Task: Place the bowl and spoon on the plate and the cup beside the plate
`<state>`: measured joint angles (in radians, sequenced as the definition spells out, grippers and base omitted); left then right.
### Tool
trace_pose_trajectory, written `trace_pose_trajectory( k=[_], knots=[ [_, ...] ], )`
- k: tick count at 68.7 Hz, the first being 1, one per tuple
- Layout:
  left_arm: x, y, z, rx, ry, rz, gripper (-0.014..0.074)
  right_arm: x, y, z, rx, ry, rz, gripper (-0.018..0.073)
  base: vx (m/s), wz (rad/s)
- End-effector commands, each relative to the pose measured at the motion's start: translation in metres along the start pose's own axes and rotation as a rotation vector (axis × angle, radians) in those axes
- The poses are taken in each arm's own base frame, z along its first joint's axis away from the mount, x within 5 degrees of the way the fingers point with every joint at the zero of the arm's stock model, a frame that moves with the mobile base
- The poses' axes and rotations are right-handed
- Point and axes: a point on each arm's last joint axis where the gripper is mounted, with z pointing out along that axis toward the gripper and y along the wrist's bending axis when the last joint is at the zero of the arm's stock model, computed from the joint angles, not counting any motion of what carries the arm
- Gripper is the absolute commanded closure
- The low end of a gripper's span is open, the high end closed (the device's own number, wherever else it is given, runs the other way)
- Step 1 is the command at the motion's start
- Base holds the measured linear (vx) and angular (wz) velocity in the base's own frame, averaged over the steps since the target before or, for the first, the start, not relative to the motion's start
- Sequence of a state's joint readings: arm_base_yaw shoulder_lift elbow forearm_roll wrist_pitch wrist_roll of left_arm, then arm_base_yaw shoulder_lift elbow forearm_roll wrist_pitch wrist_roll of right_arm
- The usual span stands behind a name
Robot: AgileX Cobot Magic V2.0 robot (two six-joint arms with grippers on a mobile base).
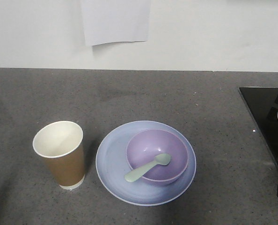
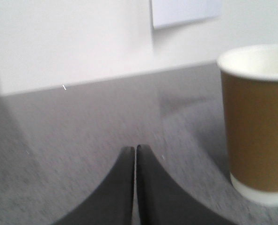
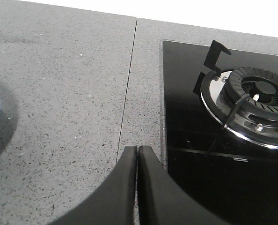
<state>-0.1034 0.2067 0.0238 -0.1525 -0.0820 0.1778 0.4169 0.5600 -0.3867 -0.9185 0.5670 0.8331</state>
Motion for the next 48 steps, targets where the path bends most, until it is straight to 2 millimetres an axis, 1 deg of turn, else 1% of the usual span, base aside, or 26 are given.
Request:
trace_pose_trajectory(
  k=[1,15,33,48],
  knots=[
    [0.003,0.003,-0.005,-0.041,-0.065,0.006,0.0603,-0.011,0.0,-0.002,-0.007,-0.059,-0.029,0.0564,0.0,0.0],
    [0.007,0.004,-0.018,-0.091,-0.091,0.036,0.0603,-0.011,-0.001,-0.002,-0.004,-0.056,-0.029,0.0564,0.0,0.0],
    [0.009,0.004,-0.015,-0.088,-0.054,0.028,0.0603,-0.011,-0.001,-0.002,0.001,-0.051,-0.029,0.0564,0.0,0.0],
    [0.008,0.005,-0.015,-0.091,-0.066,-0.035,0.0603,-0.011,-0.001,-0.002,0.001,-0.051,-0.029,0.0564,0.0,0.0]
  ],
)
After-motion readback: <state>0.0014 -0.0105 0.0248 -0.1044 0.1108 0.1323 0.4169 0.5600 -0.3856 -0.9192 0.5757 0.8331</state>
